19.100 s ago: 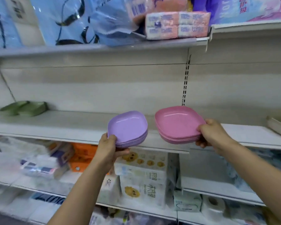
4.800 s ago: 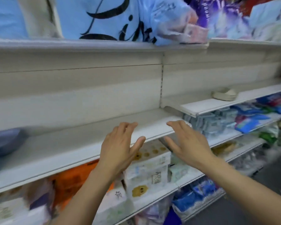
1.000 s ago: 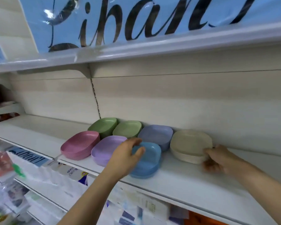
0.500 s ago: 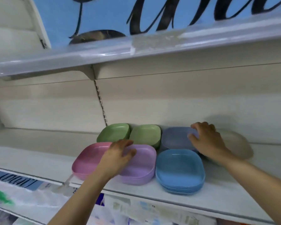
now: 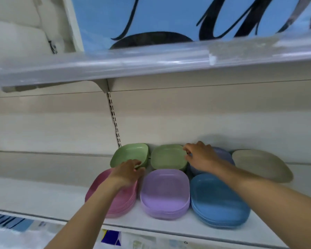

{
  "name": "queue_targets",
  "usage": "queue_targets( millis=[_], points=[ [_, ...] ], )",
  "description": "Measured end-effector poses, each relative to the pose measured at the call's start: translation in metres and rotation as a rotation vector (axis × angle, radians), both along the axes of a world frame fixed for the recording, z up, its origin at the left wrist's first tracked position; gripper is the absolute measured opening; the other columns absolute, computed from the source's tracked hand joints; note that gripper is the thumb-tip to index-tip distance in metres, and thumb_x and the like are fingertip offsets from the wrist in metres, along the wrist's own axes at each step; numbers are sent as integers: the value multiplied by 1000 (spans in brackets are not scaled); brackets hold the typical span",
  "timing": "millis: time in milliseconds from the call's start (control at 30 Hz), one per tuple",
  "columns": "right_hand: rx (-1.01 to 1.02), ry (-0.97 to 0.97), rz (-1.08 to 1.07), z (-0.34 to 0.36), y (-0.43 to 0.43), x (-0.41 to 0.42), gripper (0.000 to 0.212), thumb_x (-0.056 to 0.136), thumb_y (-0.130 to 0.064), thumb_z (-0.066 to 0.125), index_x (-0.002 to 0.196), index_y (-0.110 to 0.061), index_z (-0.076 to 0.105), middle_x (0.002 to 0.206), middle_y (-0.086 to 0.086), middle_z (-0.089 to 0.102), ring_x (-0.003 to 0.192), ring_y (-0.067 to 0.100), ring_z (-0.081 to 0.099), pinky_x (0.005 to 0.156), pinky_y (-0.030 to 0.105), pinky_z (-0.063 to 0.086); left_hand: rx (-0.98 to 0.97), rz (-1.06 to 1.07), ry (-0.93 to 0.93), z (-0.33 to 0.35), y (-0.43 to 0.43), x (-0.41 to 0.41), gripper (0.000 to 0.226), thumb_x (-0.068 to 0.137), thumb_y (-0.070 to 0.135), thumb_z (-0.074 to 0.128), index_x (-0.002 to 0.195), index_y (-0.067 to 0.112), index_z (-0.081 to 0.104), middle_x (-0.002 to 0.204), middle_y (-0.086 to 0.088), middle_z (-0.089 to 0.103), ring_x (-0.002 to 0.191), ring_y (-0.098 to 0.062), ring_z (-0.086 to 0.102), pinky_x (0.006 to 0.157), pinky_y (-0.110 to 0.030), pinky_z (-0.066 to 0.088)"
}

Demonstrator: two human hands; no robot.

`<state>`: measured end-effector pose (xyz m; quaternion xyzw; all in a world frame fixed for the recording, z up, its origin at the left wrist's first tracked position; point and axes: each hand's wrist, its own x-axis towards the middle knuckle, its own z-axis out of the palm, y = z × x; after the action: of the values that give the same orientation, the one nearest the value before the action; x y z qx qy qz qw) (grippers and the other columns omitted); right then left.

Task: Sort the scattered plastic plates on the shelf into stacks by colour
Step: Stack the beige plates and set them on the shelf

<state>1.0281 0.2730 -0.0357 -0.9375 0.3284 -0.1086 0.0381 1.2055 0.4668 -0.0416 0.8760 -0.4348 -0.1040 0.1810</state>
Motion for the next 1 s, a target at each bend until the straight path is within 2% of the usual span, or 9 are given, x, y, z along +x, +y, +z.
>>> queue_targets(
  millis=[100,267,333,467,533,667,800,900,1000],
  points=[
    [-50,165,-39,-2,0,20,39,96,-28,41,131,-14,47,127,12,56,119,29,46,95,42,35,5,-51,-44,-3,4,3,29,96,35,47,113,20,64,117,-2,65,112,-25,57,92,-33,45],
    [-63,244,-104,-6,-5,43,35,91,-22,47,123,-9,52,126,10,59,115,27,55,97,39,38,-5,-80,-53,-6,7,6,27,95,35,47,109,21,64,112,0,65,106,-25,58,86,-33,46],
    [-21,237,-159,-8,-5,50,28,88,-16,48,114,-12,57,120,8,62,112,26,57,98,38,38,-23,-79,-36,-7,8,7,25,94,34,47,104,19,64,107,-1,66,102,-26,59,86,-35,48],
    [106,60,-280,-12,-8,59,15,83,-11,48,93,-16,56,106,7,66,102,26,59,98,40,37,-41,-79,-41,-8,9,9,23,93,34,47,100,20,64,102,-1,67,99,-25,59,82,-35,48],
    [149,-33,-313,-13,-9,61,19,80,-10,48,94,-15,60,102,7,66,100,27,58,97,41,37,-40,-81,-34,-8,8,12,22,92,36,47,99,23,64,103,1,67,99,-24,59,83,-34,48],
    [67,-134,-330,-6,-7,61,25,80,-12,46,98,-16,63,102,6,65,99,27,58,91,39,38,-38,-81,-66,-8,4,18,21,93,39,48,96,23,62,105,4,67,103,-23,60,81,-31,45],
    [76,-317,-322,8,-6,61,23,84,-13,48,99,-17,65,101,5,66,97,27,61,77,33,45,-42,-81,-22,-5,1,23,34,95,38,49,122,23,63,124,5,65,116,-18,58,98,-34,45],
    [110,-419,-315,15,-4,58,23,85,-11,49,98,-16,67,98,5,68,91,28,63,67,30,46,-73,-89,18,-4,-1,29,35,95,36,51,124,23,63,122,3,67,115,-17,59,99,-35,45],
    [137,-504,-323,18,-3,50,21,87,-8,49,94,-15,68,95,7,69,87,28,63,68,32,49,-224,-18,1,-6,-4,38,28,94,29,53,115,21,69,113,0,70,108,-20,63,93,-32,48]
  ],
)
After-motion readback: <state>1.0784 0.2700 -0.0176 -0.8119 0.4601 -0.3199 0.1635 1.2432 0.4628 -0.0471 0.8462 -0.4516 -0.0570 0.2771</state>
